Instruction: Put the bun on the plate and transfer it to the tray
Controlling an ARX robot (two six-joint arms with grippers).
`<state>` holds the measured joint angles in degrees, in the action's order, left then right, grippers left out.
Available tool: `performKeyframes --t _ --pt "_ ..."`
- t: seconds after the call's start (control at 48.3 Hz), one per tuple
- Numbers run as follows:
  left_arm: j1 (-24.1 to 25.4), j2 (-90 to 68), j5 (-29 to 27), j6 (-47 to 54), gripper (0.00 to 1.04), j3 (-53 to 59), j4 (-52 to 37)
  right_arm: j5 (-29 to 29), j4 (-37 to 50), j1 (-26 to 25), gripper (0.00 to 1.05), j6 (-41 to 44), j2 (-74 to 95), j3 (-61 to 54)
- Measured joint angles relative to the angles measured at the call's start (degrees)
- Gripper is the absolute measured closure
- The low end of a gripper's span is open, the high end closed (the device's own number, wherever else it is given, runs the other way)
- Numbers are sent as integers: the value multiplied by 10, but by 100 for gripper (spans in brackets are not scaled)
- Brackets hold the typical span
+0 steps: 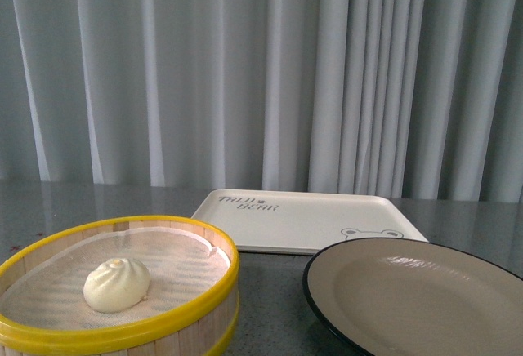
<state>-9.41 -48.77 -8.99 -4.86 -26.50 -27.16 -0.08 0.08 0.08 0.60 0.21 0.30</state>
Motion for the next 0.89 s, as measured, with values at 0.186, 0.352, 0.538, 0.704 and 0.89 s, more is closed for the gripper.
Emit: performKeyframes --t 0.186,0.352,0.538,0.704,0.89 --pt "-16 -111 66 49 7 -143 170 0 0 0 9 0 0 0" --pt "-35 -184 12 50 7 -215 244 0 0 0 9 0 0 0" --pt "-47 -242 1 38 7 -232 251 0 0 0 9 0 0 0" --pt "-66 -282 21 22 7 -238 234 0 0 0 9 0 0 0" --pt "-82 -328 0 33 7 -245 178 0 0 0 9 0 0 0"
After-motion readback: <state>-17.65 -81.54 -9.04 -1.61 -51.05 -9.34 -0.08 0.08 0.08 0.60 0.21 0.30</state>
